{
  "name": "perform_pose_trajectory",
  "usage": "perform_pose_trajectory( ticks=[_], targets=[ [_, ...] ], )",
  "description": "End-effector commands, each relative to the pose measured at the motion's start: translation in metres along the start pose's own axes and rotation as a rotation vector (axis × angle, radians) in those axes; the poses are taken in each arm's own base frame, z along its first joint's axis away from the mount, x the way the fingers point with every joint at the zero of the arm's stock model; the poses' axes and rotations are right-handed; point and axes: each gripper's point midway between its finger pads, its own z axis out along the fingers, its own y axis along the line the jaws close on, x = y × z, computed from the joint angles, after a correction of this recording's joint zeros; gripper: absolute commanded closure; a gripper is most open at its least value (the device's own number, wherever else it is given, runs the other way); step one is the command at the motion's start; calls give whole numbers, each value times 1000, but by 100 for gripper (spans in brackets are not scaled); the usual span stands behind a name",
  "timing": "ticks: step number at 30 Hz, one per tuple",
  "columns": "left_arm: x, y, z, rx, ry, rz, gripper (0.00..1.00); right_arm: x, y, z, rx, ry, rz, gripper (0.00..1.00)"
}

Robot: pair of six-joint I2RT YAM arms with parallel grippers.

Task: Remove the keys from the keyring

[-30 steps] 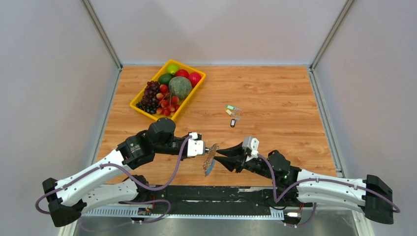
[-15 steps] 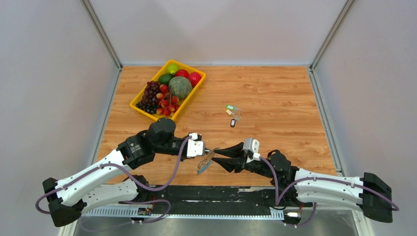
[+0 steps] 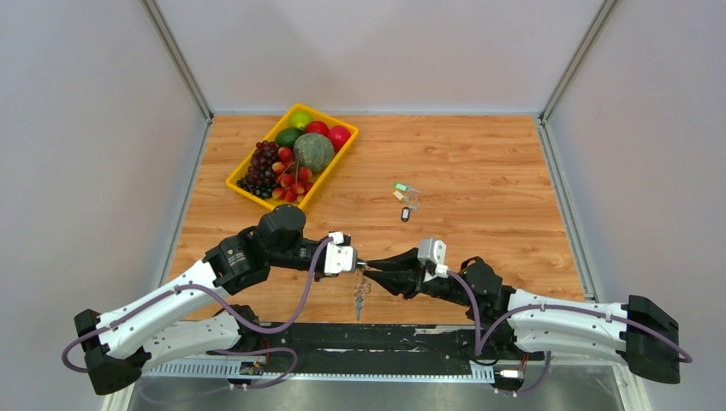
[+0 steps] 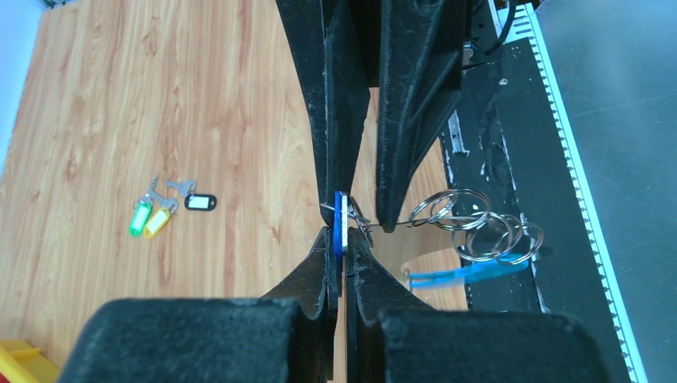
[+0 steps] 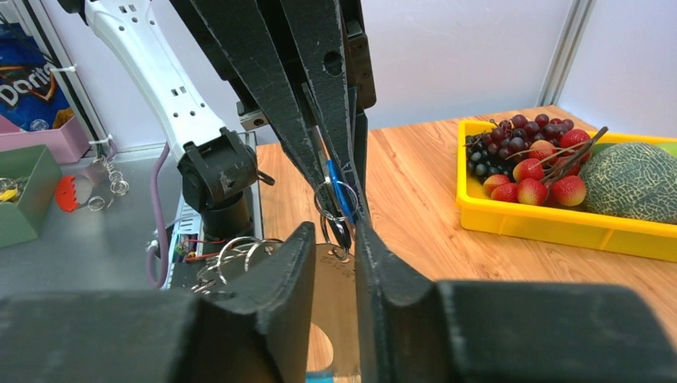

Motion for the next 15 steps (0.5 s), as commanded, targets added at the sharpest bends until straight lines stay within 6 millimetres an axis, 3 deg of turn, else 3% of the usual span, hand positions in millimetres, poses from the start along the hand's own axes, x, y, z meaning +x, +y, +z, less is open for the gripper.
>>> perform_pose_trajectory(
  ticks=[1,6,15],
  targets=[
    [-21,5,-1,-5,-75,51,100,-29,9,9,-46,-77,5,81],
    [-21,6,-2,-17,-71,53,100,-25,11,8,-46,-57,36,99],
    [-18,12,-4,-54,-54,52,100,-21,3,-7,27,-19,113,100]
  ],
)
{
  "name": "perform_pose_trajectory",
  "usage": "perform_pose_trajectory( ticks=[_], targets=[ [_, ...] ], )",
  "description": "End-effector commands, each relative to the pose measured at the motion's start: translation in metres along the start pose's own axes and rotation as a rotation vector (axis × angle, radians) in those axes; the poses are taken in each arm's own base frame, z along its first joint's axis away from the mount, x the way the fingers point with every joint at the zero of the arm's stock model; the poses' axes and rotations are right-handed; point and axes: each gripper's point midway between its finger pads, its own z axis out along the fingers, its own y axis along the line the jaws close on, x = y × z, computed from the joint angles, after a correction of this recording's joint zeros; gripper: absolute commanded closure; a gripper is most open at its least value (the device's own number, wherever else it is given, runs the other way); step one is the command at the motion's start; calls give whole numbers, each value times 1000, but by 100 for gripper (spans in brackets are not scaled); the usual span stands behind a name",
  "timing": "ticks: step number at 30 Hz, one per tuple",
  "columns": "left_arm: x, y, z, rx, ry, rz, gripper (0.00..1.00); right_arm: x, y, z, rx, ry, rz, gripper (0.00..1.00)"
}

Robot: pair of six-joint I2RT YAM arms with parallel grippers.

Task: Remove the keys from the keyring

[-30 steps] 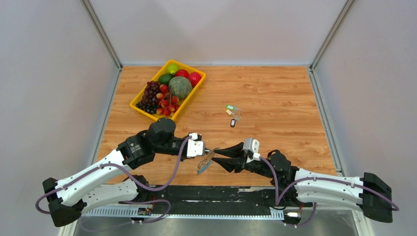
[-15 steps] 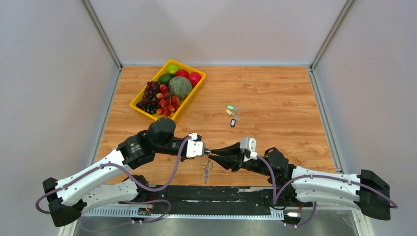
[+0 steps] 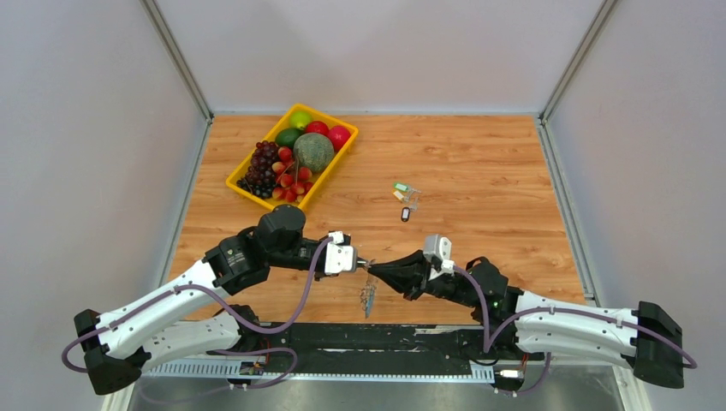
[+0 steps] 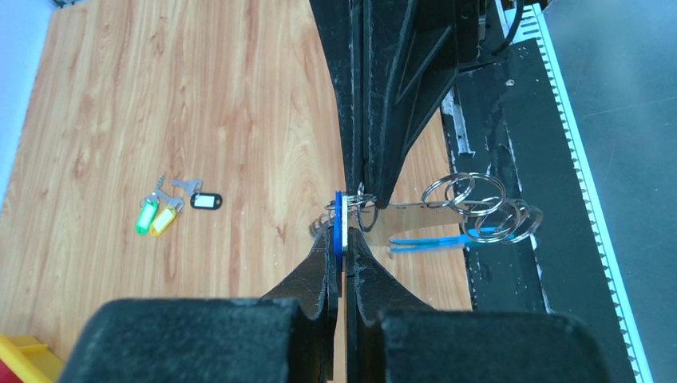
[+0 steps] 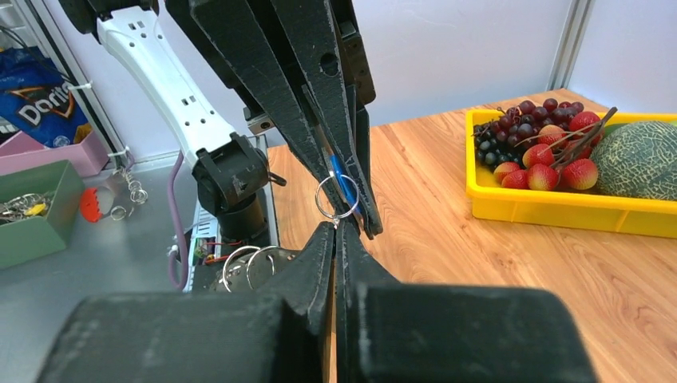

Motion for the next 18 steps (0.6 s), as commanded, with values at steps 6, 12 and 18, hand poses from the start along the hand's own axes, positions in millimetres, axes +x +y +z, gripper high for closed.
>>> perform_pose_trajectory(
  ticks=[6,12,18],
  targets=[
    [-13,15,-2,-66,-35,43,100,-18,-19,-5,148,-2,86,100],
    [-8,17,-1,-76,-16,38,100,-20,-34,0,241,49,86,100],
    [-5,18,0,-83,-5,36,100,-23,-42,3,293,63,93,100]
  ],
)
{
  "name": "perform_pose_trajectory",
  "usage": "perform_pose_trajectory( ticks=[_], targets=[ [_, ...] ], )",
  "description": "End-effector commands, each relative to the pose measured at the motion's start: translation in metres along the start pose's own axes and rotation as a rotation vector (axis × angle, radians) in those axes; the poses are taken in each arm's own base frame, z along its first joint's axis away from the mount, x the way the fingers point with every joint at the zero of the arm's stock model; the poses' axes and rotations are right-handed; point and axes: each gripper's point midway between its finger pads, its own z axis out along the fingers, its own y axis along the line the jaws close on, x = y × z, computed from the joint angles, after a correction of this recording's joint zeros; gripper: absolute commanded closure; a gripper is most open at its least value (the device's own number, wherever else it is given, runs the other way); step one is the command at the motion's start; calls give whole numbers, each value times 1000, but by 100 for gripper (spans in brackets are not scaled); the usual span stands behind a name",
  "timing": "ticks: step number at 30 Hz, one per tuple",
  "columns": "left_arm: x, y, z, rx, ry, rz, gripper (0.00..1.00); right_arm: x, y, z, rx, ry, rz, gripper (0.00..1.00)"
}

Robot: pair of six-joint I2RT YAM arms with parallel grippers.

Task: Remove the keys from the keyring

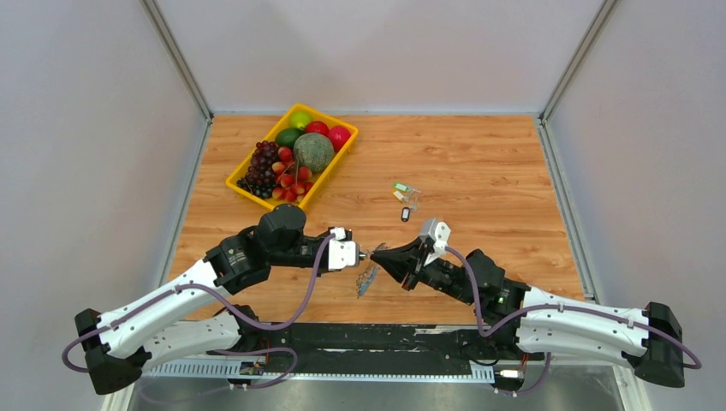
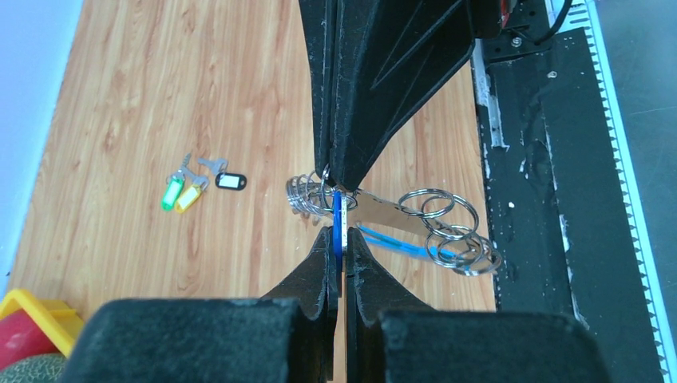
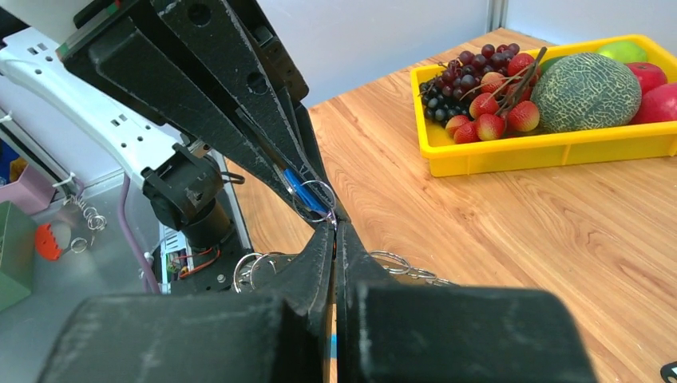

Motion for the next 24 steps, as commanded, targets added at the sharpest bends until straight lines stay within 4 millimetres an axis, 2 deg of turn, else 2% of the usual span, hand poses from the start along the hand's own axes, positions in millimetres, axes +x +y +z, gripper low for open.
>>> perform_pose_trajectory(
  ticks=[1,15,16,19,20,24],
  targets=[
    [-10,5,1,-13,-39,32,100,-17,-10,4,78,-22,21,100],
    [-5,5,5,-5,-19,22,100,-1,-5,30,71,108,6,100],
    [-6,5,4,-6,-21,22,100,0,-5,30,70,111,7,97],
    [-8,5,3,-8,-26,22,100,1,-4,26,62,102,4,74],
    [-9,5,2,-10,-28,22,100,0,-4,23,53,89,2,69],
    [-11,5,1,-9,-35,23,100,-4,1,6,4,7,-5,64]
  ],
)
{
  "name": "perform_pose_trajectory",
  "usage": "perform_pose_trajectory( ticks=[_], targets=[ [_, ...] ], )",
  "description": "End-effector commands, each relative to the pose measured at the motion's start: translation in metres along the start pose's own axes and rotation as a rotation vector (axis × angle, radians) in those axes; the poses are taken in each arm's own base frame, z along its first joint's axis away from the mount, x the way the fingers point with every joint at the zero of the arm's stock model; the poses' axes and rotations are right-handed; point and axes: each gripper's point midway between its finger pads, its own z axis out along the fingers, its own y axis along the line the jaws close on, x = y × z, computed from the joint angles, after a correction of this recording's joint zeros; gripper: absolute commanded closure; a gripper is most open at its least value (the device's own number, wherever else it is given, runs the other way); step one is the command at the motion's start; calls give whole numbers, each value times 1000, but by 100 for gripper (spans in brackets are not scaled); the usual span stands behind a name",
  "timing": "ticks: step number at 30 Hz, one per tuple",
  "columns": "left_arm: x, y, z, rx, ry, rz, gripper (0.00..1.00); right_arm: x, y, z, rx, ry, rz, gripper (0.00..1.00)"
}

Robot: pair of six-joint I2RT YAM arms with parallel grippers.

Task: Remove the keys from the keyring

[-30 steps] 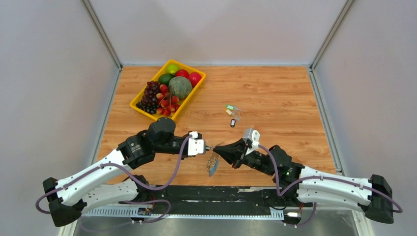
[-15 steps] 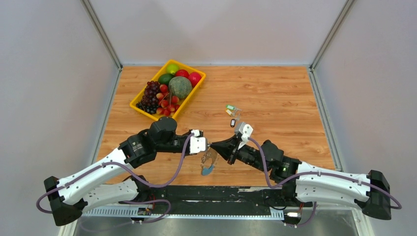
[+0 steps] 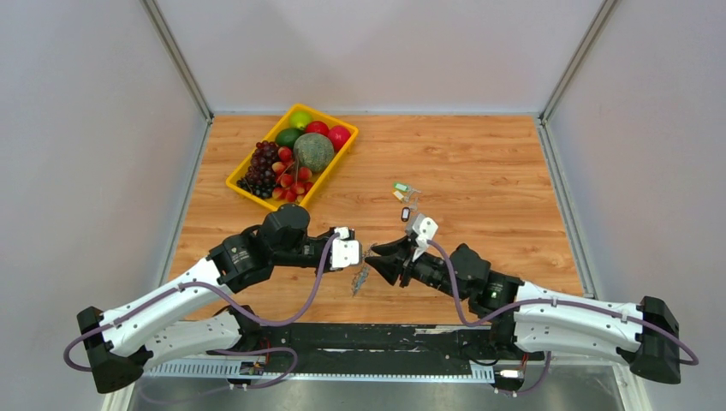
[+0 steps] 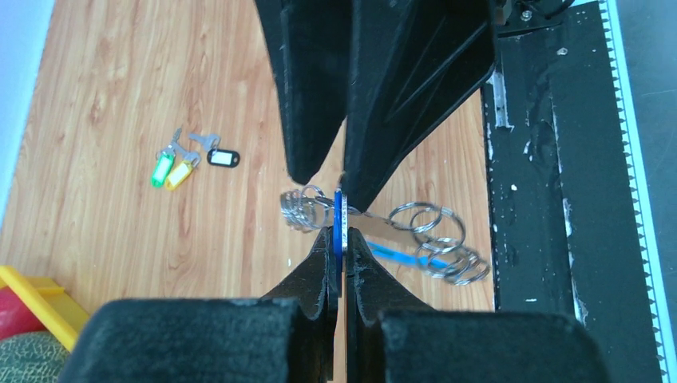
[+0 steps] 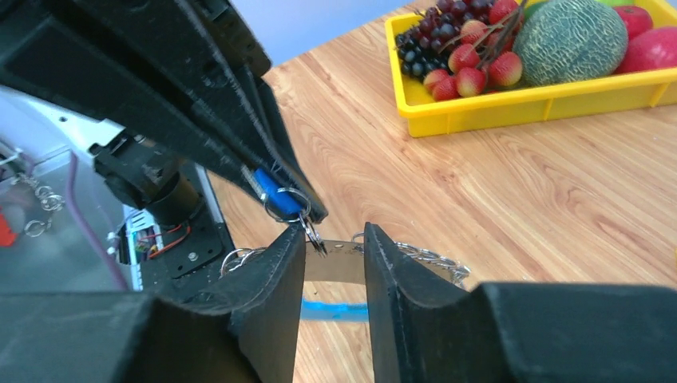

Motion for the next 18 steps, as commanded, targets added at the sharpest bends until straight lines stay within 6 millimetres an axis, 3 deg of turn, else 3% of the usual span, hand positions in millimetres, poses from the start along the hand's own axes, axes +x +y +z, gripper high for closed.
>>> perform_pose_trajectory(
  ticks=[1,12,18],
  targets=[
    [-28,2,-2,5,-106,47,100,-25,15,-18,-96,-160,9,63],
    [-32,-2,-2,26,-123,51,100,-6,15,-40,-158,-252,-61,64],
    [-33,-4,-2,40,-133,55,100,-6,21,-43,-207,-308,-128,67]
  ],
)
